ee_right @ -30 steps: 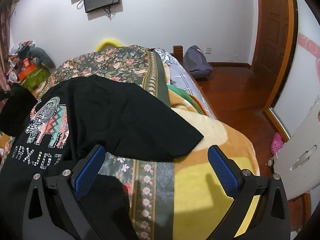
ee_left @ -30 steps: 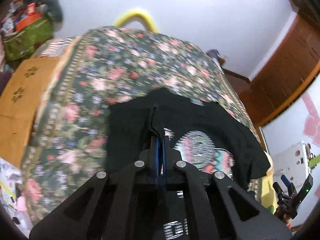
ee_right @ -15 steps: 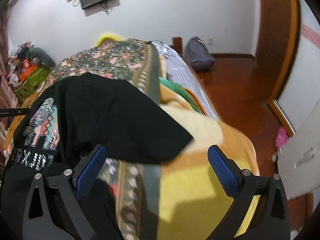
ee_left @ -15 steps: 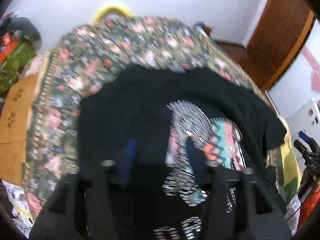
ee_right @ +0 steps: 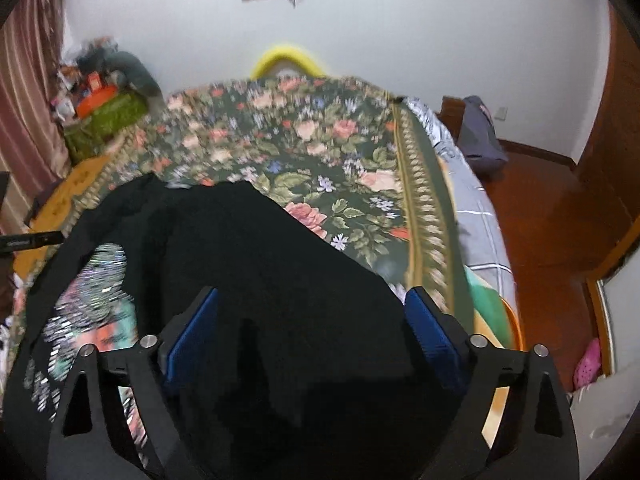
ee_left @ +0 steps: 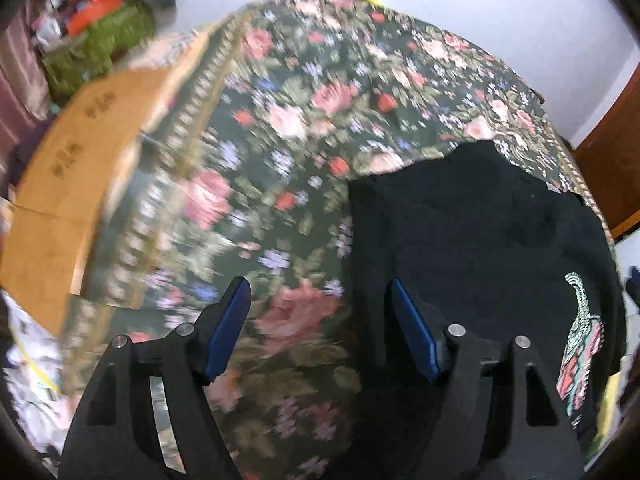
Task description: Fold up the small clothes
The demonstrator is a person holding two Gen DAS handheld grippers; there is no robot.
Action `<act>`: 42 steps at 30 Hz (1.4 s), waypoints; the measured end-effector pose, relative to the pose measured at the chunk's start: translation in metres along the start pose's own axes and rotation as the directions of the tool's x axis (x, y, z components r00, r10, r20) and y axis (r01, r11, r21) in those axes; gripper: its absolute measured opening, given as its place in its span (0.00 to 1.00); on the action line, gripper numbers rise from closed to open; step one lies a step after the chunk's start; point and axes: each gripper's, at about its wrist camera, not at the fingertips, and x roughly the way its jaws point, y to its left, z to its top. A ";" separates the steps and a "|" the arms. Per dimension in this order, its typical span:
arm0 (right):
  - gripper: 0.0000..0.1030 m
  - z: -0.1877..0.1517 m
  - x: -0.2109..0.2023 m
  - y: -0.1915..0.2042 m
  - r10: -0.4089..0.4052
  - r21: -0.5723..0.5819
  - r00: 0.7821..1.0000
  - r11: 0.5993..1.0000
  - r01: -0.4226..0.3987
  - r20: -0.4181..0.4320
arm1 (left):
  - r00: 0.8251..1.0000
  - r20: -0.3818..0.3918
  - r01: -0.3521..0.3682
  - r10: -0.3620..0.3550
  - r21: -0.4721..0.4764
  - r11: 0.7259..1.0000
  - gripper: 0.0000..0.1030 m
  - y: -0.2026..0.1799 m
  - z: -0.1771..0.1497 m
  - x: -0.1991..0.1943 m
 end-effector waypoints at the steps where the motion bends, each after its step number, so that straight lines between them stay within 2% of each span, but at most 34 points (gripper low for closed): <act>1: 0.79 0.001 0.008 -0.001 -0.009 -0.006 1.000 1.000 0.009 -0.019 | 1.000 -0.005 0.025 -0.025 -0.008 1.000 0.70 -0.001 0.000 0.005; 2: 0.75 0.004 0.017 -0.002 -0.020 -0.013 0.999 1.000 0.019 -0.045 | 0.999 -0.005 0.048 -0.048 -0.017 0.999 0.69 -0.004 0.001 0.008; 3: 0.75 0.005 0.030 -0.002 -0.042 -0.020 0.995 0.999 0.041 -0.086 | 0.997 -0.001 0.073 -0.073 -0.028 0.997 0.62 -0.006 0.002 0.011; 4: 0.74 0.007 0.036 -0.004 -0.063 -0.021 0.993 0.998 0.061 -0.101 | 0.994 -0.002 0.108 -0.108 -0.042 0.993 0.50 -0.008 0.004 0.013; 5: 0.68 0.008 0.039 -0.004 -0.072 -0.018 0.992 0.997 0.071 -0.100 | 0.989 -0.013 0.145 -0.146 -0.056 0.988 0.43 -0.010 0.005 0.015; 6: 0.64 0.009 0.039 -0.003 -0.069 -0.012 0.994 0.998 0.068 -0.090 | 0.979 -0.023 0.198 -0.200 -0.073 0.977 0.27 -0.011 0.007 0.017; 7: 0.59 0.010 0.038 -0.002 -0.038 -0.005 0.996 0.999 0.038 -0.084 | 0.975 -0.026 0.216 -0.219 -0.079 0.973 0.20 -0.014 0.009 0.016; 8: 0.43 0.012 0.037 0.000 -0.011 -0.002 0.996 1.000 0.011 -0.086 | 0.976 -0.023 0.215 -0.217 -0.070 0.974 0.19 -0.017 0.010 0.015; 9: 0.32 0.011 0.036 0.005 0.012 -0.006 0.996 1.000 -0.013 -0.087 | 0.977 -0.020 0.211 -0.213 -0.050 0.976 0.14 -0.020 0.010 0.014; 10: 0.27 0.011 0.036 0.008 0.021 -0.021 0.996 1.000 -0.023 -0.085 | 0.979 -0.012 0.202 -0.202 -0.028 0.979 0.13 -0.024 0.009 0.012; 12: 0.06 0.011 0.037 0.021 0.024 -0.085 0.996 0.996 -0.031 -0.083 | 0.986 0.010 0.169 -0.169 0.008 0.986 0.10 -0.028 0.007 0.007; 15: 0.05 0.015 0.039 0.031 -0.009 -0.149 0.998 0.989 -0.001 -0.070 | 0.995 0.049 0.083 -0.086 0.056 0.995 0.09 -0.028 0.002 0.002; 17: 0.05 0.026 0.045 0.026 -0.026 -0.131 0.998 0.991 0.017 -0.063 | 0.997 0.073 0.004 -0.010 0.085 0.996 0.09 -0.027 -0.002 0.000; 20: 0.05 0.042 0.054 0.022 -0.036 -0.101 0.998 0.994 0.030 -0.060 | 0.997 0.073 -0.032 0.025 0.100 0.994 0.09 -0.024 -0.005 0.002; 25: 0.08 0.050 0.055 0.033 -0.052 -0.134 0.996 0.990 0.042 -0.075 | 0.996 0.058 -0.080 0.073 0.138 0.987 0.11 -0.030 -0.006 0.004; 26: 0.09 0.050 0.054 0.034 -0.059 -0.143 0.995 0.989 0.047 -0.083 | 0.995 0.061 -0.083 0.075 0.137 0.987 0.11 -0.031 -0.007 0.001; 28: 0.20 0.044 0.038 0.037 -0.055 -0.150 0.995 0.988 0.042 -0.086 | 0.997 0.057 -0.065 0.058 0.129 0.989 0.16 -0.031 -0.011 -0.010; 29: 0.31 0.041 0.031 0.039 -0.040 -0.155 0.996 0.988 0.027 -0.081 | 0.997 0.057 -0.057 0.050 0.129 0.990 0.19 -0.032 -0.014 -0.016; 30: 0.43 0.035 0.019 0.043 -0.016 -0.162 0.998 0.987 0.004 -0.069 | 0.997 0.060 -0.048 0.040 0.132 0.990 0.27 -0.034 -0.018 -0.022; 31: 0.47 0.027 0.005 0.047 0.015 -0.172 0.998 0.985 -0.024 -0.054 | 0.997 0.065 -0.039 0.030 0.137 0.990 0.35 -0.037 -0.022 -0.028; 33: 0.49 0.012 -0.012 0.055 0.058 -0.189 0.997 0.980 -0.065 -0.047 | 0.997 0.078 -0.018 0.005 0.171 0.985 0.41 -0.048 -0.035 -0.042; 36: 0.49 -0.016 -0.026 0.065 0.095 -0.226 0.993 0.968 -0.110 -0.074 | 0.997 0.079 -0.001 -0.018 0.234 0.972 0.43 -0.066 -0.055 -0.055; 40: 0.49 -0.054 -0.019 0.061 0.037 -0.250 0.990 0.966 -0.070 -0.136 | 0.998 0.056 -0.013 -0.003 0.285 0.959 0.48 -0.078 -0.086 -0.058; 42: 0.49 -0.065 -0.023 0.050 0.037 -0.224 0.992 0.973 -0.064 -0.120 | 1.000 0.027 -0.017 0.010 0.280 0.960 0.48 -0.075 -0.097 -0.054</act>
